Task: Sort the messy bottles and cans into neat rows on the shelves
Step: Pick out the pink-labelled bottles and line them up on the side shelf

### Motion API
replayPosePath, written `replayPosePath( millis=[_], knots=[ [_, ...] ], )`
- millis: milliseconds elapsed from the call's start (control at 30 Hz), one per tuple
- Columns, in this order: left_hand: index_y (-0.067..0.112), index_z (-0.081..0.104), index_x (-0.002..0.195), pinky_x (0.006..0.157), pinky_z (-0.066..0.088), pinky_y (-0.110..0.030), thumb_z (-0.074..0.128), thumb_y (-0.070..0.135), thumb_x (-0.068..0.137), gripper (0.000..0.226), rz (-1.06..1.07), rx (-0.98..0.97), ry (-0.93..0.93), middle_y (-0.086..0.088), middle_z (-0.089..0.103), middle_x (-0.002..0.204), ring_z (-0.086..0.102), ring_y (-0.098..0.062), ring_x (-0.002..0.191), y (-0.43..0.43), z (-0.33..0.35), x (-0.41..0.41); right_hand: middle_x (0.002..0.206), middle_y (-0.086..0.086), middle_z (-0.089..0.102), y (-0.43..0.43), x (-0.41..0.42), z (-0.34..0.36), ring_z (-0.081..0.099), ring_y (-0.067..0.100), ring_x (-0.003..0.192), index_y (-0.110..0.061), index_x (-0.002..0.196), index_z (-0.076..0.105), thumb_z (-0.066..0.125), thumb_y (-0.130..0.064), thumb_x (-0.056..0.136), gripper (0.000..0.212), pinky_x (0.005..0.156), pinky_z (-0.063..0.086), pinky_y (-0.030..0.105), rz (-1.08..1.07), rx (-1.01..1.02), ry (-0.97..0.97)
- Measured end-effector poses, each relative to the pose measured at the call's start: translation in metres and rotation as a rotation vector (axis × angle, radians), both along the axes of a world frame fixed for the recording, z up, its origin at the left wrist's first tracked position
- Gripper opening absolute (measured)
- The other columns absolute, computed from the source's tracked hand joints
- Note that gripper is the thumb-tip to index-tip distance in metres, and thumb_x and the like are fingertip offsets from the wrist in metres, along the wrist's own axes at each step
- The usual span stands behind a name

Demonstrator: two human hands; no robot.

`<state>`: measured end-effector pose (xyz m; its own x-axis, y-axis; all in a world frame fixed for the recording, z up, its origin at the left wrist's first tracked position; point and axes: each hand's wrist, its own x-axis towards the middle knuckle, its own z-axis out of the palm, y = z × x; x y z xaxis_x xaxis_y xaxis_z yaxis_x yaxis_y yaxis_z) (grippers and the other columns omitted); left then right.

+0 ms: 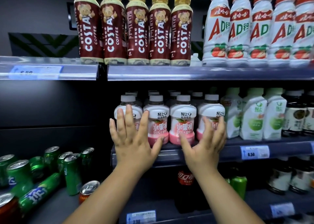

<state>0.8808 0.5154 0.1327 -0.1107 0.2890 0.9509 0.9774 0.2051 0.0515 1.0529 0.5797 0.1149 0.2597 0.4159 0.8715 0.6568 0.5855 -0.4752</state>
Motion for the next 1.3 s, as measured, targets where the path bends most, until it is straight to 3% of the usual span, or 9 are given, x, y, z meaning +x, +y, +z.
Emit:
replayPosePath(
  millis=[100,200,300,500,633,800,900,1100,1300],
  knots=[
    [0.019,0.047,0.145,0.116,0.017,-0.064,0.059,0.065,0.074,0.085,0.007,-0.001,0.002,-0.025,0.019,0.160,0.013,-0.044,0.149,0.001,-0.001,-0.001,0.162,0.021,0.022,0.001,0.006,0.009,0.021,0.038,0.149,-0.017,0.153,0.022,0.052,-0.067,0.077,0.096,0.121,0.017,0.054,0.056,-0.163,0.108],
    [0.020,0.045,0.147,0.116,0.019,-0.062,0.050,0.068,0.077,0.084,0.005,-0.027,-0.017,-0.024,0.016,0.162,0.011,-0.043,0.150,0.000,-0.002,-0.002,0.151,0.016,0.037,0.001,0.017,0.004,0.034,0.036,0.140,-0.017,0.150,0.029,0.059,-0.061,0.075,0.092,0.116,0.025,0.051,0.067,-0.116,0.125],
    [0.021,0.042,0.148,0.116,0.018,-0.061,0.046,0.068,0.077,0.085,-0.004,-0.042,-0.031,-0.023,0.013,0.163,0.007,-0.042,0.151,0.000,-0.003,-0.002,0.150,0.011,0.035,-0.004,0.021,-0.003,0.032,0.032,0.140,-0.024,0.150,0.030,0.063,-0.054,0.076,0.086,0.116,0.026,0.047,0.119,-0.123,0.122],
    [0.021,0.040,0.149,0.116,0.019,-0.063,0.046,0.068,0.078,0.086,-0.011,-0.075,-0.035,-0.023,0.010,0.163,0.006,-0.043,0.151,-0.001,-0.002,0.000,0.166,0.014,0.004,-0.009,0.021,-0.009,0.011,0.035,0.151,-0.037,0.155,0.025,0.046,-0.071,0.076,0.089,0.122,0.009,0.049,0.047,-0.239,-0.173],
    [0.020,0.043,0.148,0.115,0.019,-0.063,0.047,0.066,0.078,0.084,-0.035,-0.085,-0.032,-0.023,0.014,0.163,0.008,-0.044,0.150,-0.003,-0.001,0.001,0.166,0.011,-0.012,-0.018,0.018,-0.013,-0.007,0.028,0.153,-0.040,0.155,0.021,0.049,-0.069,0.080,0.085,0.123,0.000,0.049,0.066,-0.263,-0.265],
    [0.023,0.045,0.148,0.116,0.015,-0.066,0.052,0.061,0.080,0.078,-0.139,-0.126,0.056,-0.020,0.018,0.163,0.005,-0.047,0.150,-0.013,-0.004,-0.006,0.167,0.007,-0.011,-0.036,0.013,-0.010,-0.021,0.025,0.152,-0.041,0.157,0.008,0.046,-0.063,0.084,0.085,0.123,-0.009,0.051,0.082,-0.313,-0.472],
    [0.023,0.048,0.146,0.116,0.014,-0.067,0.053,0.060,0.080,0.076,-0.190,-0.199,0.150,-0.018,0.021,0.163,0.004,-0.047,0.150,-0.024,-0.014,-0.015,0.168,0.003,-0.006,-0.052,0.012,-0.005,-0.011,0.022,0.154,-0.040,0.157,0.012,0.047,-0.062,0.088,0.081,0.124,-0.009,0.046,0.136,-0.366,-0.546],
    [0.024,0.047,0.144,0.114,0.028,-0.062,0.052,0.062,0.078,0.076,-0.183,-0.404,0.196,-0.017,0.034,0.158,0.025,-0.039,0.147,-0.064,-0.041,-0.036,0.166,0.002,-0.021,-0.090,-0.014,-0.008,-0.025,0.023,0.152,-0.042,0.157,0.004,0.049,-0.058,0.093,0.080,0.124,-0.009,0.045,0.192,-0.482,-0.676],
    [0.023,0.044,0.144,0.094,0.052,-0.045,0.048,0.059,0.075,0.078,-0.174,-0.600,-0.032,-0.013,0.048,0.147,0.055,-0.033,0.126,-0.127,-0.072,-0.103,0.165,0.008,-0.024,-0.136,-0.084,-0.043,-0.028,0.033,0.150,-0.038,0.158,0.008,0.044,-0.061,0.090,0.080,0.122,-0.013,0.048,0.262,-0.454,-0.904]
  ],
)
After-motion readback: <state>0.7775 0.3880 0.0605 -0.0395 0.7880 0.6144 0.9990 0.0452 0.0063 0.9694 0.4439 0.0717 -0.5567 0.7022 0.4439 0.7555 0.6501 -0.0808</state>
